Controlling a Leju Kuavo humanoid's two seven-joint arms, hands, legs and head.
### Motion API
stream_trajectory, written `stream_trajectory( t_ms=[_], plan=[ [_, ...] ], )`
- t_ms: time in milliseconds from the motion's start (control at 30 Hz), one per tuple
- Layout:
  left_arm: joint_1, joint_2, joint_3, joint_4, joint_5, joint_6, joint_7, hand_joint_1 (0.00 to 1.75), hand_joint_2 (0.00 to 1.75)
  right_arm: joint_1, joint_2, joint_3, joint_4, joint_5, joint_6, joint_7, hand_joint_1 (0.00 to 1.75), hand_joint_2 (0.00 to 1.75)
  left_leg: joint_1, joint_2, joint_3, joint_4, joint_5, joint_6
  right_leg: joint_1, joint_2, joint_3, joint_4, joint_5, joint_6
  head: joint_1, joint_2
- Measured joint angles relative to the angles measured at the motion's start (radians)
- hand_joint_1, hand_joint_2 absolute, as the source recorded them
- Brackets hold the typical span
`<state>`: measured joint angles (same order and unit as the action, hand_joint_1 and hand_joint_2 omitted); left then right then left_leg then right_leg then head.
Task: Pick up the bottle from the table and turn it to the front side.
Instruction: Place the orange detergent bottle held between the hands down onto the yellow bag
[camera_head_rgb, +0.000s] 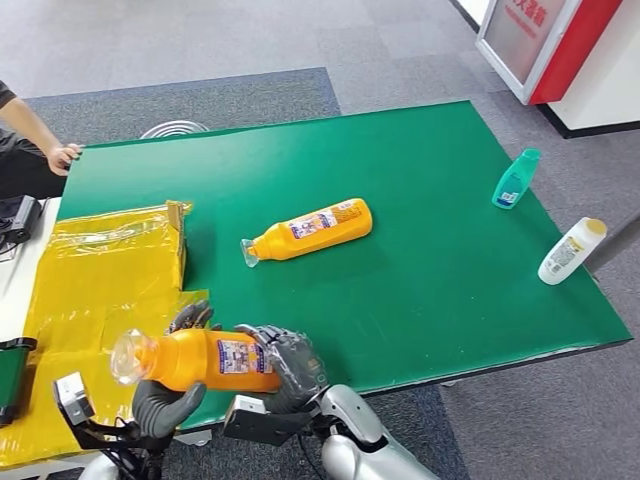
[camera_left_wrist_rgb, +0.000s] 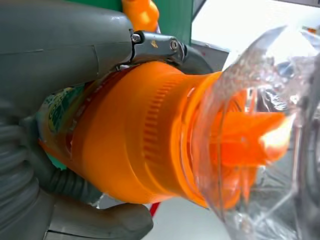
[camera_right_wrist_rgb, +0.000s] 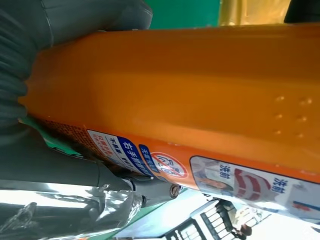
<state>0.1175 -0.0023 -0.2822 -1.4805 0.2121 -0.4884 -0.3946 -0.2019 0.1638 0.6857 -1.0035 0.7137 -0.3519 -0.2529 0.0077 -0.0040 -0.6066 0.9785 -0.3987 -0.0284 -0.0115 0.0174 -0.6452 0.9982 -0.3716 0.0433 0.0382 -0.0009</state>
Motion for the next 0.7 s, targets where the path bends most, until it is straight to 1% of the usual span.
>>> stream_trajectory(
  t_ms=[167,233,300,367,533,700],
  plan=[
    [-0.002,0.004,-0.024,-0.004,-0.085,0.120,0.016,1.75,1.75,0.001,0.001,-0.001,0.015,-0.005,-0.015,0.010,1.72,1.75,0.000,0.000,0.000,0.000,0.000,0.000,0.000,0.000,0.000,0.000,0.000,0.000,0.000,0.000],
    [-0.002,0.002,-0.031,-0.013,-0.133,0.175,0.027,1.75,1.75,0.003,0.001,-0.004,0.017,-0.008,-0.020,0.016,1.25,1.75,0.000,0.000,0.000,0.000,0.000,0.000,0.000,0.000,0.000,0.000,0.000,0.000,0.000,0.000],
    [-0.002,-0.002,-0.036,-0.024,-0.182,0.226,0.036,1.75,1.75,0.007,0.000,-0.008,0.017,-0.012,-0.022,0.020,0.40,1.75,0.000,0.000,0.000,0.000,0.000,0.000,0.000,0.000,0.000,0.000,0.000,0.000,0.000,0.000],
    [-0.001,-0.009,-0.038,-0.036,-0.240,0.274,0.043,1.75,1.75,0.011,0.000,-0.013,0.017,-0.013,-0.025,0.023,0.00,1.75,0.000,0.000,0.000,0.000,0.000,0.000,0.000,0.000,0.000,0.000,0.000,0.000,0.000,0.000],
    [0.000,-0.025,-0.038,-0.075,-0.435,0.431,0.048,1.75,1.75,0.030,-0.002,-0.017,-0.013,-0.003,-0.037,0.022,0.00,1.75,0.000,0.000,0.000,0.000,0.000,0.000,0.000,0.000,0.000,0.000,0.000,0.000,0.000,0.000],
    [0.007,-0.025,0.009,-0.161,-0.623,0.569,0.032,1.75,1.75,0.077,-0.019,-0.039,-0.076,0.005,-0.039,0.026,0.00,1.75,0.000,0.000,0.000,0.000,0.000,0.000,0.000,0.000,0.000,0.000,0.000,0.000,0.000,0.000]
  ],
)
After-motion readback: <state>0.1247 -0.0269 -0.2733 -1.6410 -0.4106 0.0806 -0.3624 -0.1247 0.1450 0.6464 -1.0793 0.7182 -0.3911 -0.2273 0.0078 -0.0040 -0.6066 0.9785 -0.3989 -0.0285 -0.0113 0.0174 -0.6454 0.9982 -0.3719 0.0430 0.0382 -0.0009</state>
